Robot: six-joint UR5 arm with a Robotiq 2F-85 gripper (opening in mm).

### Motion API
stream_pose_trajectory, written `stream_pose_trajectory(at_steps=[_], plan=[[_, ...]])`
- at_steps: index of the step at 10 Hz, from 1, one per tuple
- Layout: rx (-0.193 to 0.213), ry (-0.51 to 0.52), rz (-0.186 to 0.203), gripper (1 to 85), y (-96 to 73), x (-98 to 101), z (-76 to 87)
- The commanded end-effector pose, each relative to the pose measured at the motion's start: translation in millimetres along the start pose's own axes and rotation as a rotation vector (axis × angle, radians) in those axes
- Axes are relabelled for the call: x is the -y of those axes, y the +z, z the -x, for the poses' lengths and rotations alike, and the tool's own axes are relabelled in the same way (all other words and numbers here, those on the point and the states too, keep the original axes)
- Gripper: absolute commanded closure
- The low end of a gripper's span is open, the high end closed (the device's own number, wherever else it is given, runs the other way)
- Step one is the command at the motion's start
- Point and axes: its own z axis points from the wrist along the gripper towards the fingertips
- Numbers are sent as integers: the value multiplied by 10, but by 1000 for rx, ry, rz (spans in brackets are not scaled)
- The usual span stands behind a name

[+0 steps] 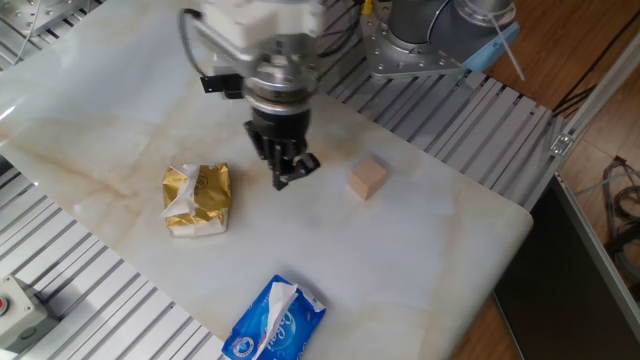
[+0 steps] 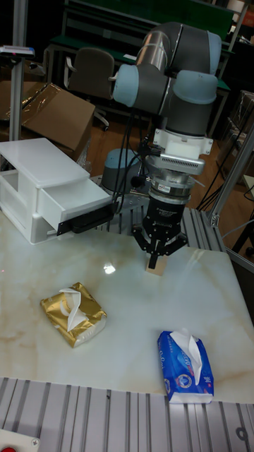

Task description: Put things in the drawer

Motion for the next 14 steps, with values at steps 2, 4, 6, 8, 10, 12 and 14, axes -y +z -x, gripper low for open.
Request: stream_pose_trajectory(at_steps=[2,4,6,8,10,12,14], plan=[[-22,21,-2,847,105,-41,-319],[-22,11,-9,847,121,-35,-328],[-19,-2,-22,847,130,2,-319],[-14,-2,-12,847,134,-23,-307],[-10,-5,-15,847,133,-13,-296],[2,-12,-5,847,133,-36,-262],[-45,-46,-7,847,130,-29,-383]])
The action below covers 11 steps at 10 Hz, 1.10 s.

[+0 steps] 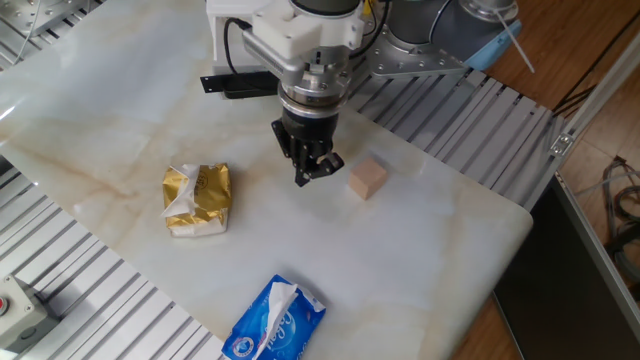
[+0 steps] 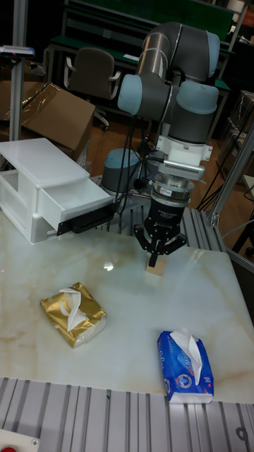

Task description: Put things in the drawer

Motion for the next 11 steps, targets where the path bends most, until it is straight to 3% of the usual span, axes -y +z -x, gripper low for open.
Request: stream_pose_trajectory(at_steps=[1,3,4,5,7,8,10,11], plan=[[-68,-42,33,847,-18,-73,-175],[-152,-82,19,847,-41,-26,-389],[-100,-38,-22,847,-24,69,-253],[-53,-55,-31,847,-15,93,-129],[-72,-42,-8,847,-17,32,-181],[-116,-16,39,847,-30,-90,-296],[-111,23,40,847,-28,-100,-281],[-98,-37,19,847,-23,-95,-355]])
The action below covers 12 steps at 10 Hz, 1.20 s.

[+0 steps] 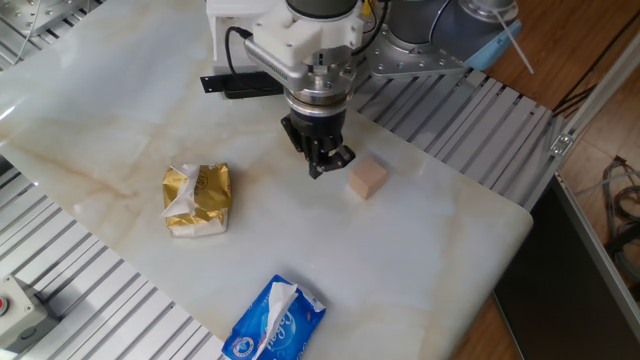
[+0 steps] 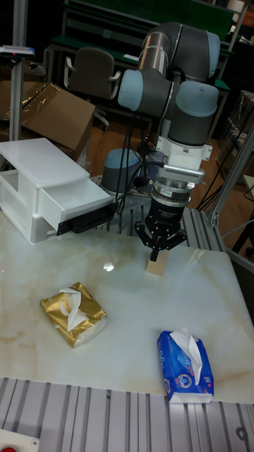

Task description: Put things in the drawer

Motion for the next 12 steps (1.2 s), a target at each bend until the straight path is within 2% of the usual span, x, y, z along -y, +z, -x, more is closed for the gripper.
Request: stream_pose_trajectory(at_steps=[1,3,4,6,7,8,11,12], plan=[[13,-22,13,840,-45,-105,-87],[71,23,39,770,-135,-289,-124],[109,39,35,757,-113,-310,-98],[152,36,33,647,-31,-273,-140],[160,36,38,610,14,-268,-215],[135,10,-3,537,52,-153,-328],[136,16,-4,523,104,-210,-413],[138,13,-5,487,110,-207,-422]])
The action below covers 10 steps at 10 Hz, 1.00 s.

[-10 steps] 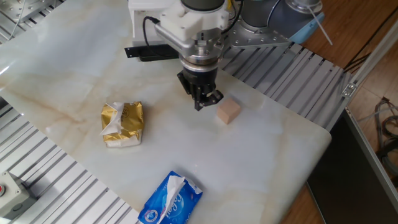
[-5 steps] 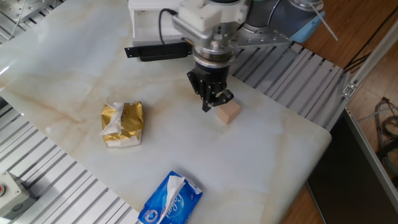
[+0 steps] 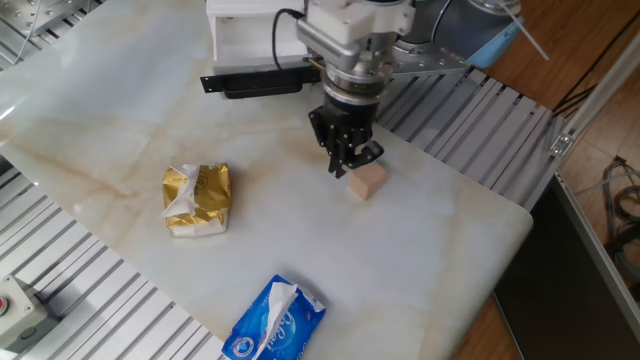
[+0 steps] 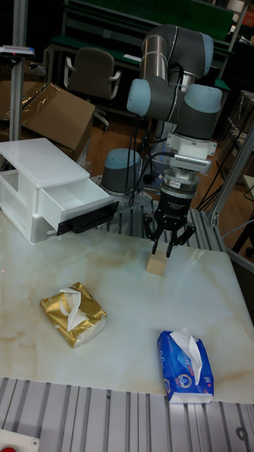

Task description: Put things in the drawer

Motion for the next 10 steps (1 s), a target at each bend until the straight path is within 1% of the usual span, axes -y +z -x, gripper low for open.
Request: stream_pose_trajectory(at_steps=[1,2,4,5,6,7,8,9,10], plan=[[12,-3,4,457,30,-23,-84],[20,-2,5,453,41,-39,-103],[51,-13,-12,457,53,-38,-100],[-17,-17,-52,493,27,37,-312],[-71,-24,-55,497,-1,43,-482],[-68,-21,-39,497,3,6,-482],[-101,-43,-56,490,-6,52,-562],[-113,-55,-76,487,-13,107,-591],[-164,-80,-70,457,-30,99,-720]])
